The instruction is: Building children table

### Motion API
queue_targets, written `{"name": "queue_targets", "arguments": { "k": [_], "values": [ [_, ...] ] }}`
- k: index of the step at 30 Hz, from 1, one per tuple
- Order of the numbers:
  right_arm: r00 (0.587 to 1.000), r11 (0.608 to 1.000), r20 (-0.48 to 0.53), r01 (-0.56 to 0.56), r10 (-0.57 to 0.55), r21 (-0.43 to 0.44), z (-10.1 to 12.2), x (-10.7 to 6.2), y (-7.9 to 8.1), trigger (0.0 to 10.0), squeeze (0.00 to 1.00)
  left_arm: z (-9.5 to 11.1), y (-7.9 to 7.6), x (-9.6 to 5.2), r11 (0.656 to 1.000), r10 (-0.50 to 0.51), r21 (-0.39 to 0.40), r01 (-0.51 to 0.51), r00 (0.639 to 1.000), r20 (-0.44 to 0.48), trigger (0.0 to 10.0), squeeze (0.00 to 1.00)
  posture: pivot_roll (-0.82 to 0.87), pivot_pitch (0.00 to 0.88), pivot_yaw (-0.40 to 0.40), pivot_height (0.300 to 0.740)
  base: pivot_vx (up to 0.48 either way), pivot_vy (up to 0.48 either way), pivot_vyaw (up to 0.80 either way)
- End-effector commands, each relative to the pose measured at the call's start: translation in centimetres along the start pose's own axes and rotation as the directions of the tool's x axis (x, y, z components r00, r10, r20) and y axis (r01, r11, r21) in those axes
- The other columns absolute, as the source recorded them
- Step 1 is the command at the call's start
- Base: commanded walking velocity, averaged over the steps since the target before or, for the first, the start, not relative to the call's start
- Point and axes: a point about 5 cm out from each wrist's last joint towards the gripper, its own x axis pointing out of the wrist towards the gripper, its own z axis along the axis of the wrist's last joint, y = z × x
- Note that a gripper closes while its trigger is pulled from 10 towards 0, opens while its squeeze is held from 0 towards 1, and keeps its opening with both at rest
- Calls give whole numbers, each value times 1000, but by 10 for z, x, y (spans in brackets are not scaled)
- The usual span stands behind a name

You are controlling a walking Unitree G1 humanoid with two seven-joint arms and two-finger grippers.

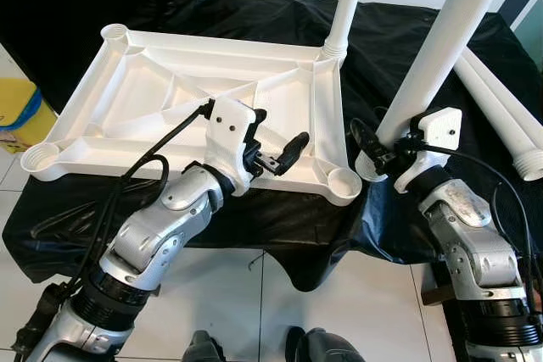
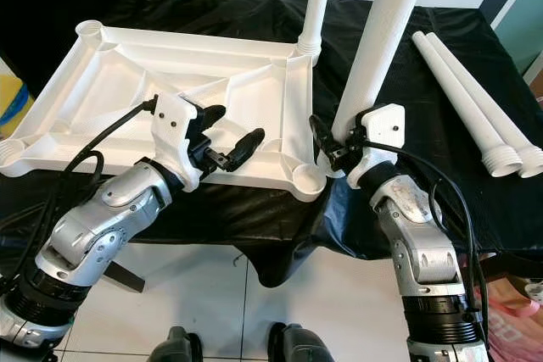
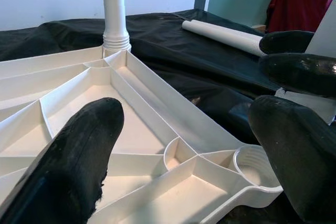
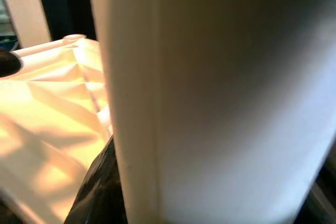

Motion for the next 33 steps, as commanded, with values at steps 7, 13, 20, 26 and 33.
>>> {"name": "queue_targets", "arguments": {
  "k": [7,13,20,26,33],
  "values": [
    [995,995,-11,-98,98,12,2,0,1,10000,0,7,-25,2,918,-395,48,394,919,5,10000,0,13,166,-82,740,0,0,0],
    [961,963,-52,-270,271,28,-1,3,13,10000,0,17,-34,9,866,-498,75,495,867,21,10000,0,27,174,-93,740,0,0,0],
    [944,946,-73,-320,323,43,-4,4,15,10000,0,29,-41,7,792,-610,65,606,791,46,10000,0,38,167,-105,740,0,0,0],
    [925,929,-93,-363,368,65,-8,4,15,10000,0,42,-45,-2,665,-746,76,743,664,44,10000,0,29,159,-103,740,0,0,0],
    [902,910,-123,-403,413,102,-13,1,12,10000,0,51,-48,-5,525,-851,80,847,525,15,10000,0,23,150,-101,740,0,0,0]
  ]
}}
